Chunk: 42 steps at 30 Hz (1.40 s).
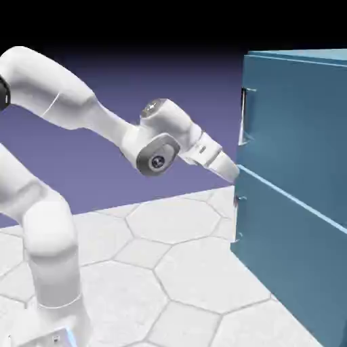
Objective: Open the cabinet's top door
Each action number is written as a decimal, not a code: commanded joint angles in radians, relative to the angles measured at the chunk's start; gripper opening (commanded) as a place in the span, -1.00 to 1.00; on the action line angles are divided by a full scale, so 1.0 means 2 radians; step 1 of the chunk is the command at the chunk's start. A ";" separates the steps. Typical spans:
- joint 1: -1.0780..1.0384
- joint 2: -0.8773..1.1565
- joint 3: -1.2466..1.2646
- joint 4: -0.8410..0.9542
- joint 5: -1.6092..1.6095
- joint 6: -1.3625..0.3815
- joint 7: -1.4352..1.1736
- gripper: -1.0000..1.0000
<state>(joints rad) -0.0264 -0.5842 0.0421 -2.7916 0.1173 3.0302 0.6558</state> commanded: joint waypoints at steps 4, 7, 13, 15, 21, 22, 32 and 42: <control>-0.028 -0.011 0.031 0.014 0.087 -0.005 -0.063 0.00; -0.050 -0.018 0.055 0.024 0.152 -0.009 -0.111 0.00; -0.093 -0.034 0.101 0.044 0.283 -0.016 -0.205 0.00; -0.107 -0.040 0.117 0.051 0.326 -0.019 -0.237 0.00; -0.149 -0.055 0.164 0.072 0.457 -0.027 -0.332 0.00; -0.157 -0.058 0.172 0.075 0.479 -0.028 -0.347 0.00; -0.228 -0.084 0.250 0.109 0.696 -0.040 -0.505 0.00; -0.299 -0.111 0.328 0.143 0.913 -0.053 -0.663 0.00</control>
<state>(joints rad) -0.6242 -0.8057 0.6971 -2.5050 1.9442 2.9240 -0.6708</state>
